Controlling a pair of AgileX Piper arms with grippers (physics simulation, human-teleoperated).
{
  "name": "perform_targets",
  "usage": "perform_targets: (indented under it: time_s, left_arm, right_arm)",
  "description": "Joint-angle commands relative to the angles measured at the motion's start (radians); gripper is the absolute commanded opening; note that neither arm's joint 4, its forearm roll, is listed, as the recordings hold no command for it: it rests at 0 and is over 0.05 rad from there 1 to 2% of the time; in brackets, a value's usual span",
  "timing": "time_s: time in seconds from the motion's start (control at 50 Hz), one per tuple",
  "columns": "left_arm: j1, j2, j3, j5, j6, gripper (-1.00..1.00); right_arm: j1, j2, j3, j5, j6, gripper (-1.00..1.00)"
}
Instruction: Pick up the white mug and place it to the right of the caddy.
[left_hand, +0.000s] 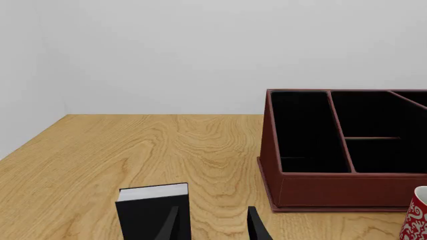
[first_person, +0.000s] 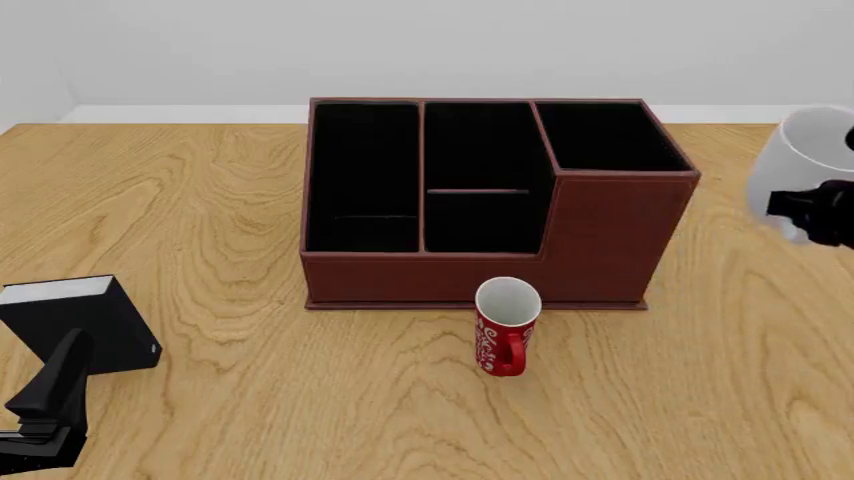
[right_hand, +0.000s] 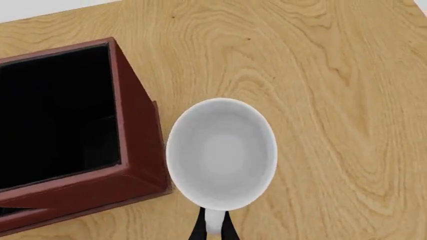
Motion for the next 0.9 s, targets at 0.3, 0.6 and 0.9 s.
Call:
perform_targets:
  time_s: [0.3,0.6,0.9]
  left_arm:
    - [0.000,0.000,0.000,0.000,0.000,1.00]
    - [0.000,0.000,0.000,0.000,0.000,1.00]
    - [0.000,0.000,0.000,0.000,0.000,1.00]
  right_arm:
    - [-0.011,0.149,-0.179,0.046,-0.024,-1.00]
    - [0.005,0.241,-0.240,0.022,-0.044,-1.00]
    - [0.002,0.326,-0.251,-0.005,-0.047,-1.00]
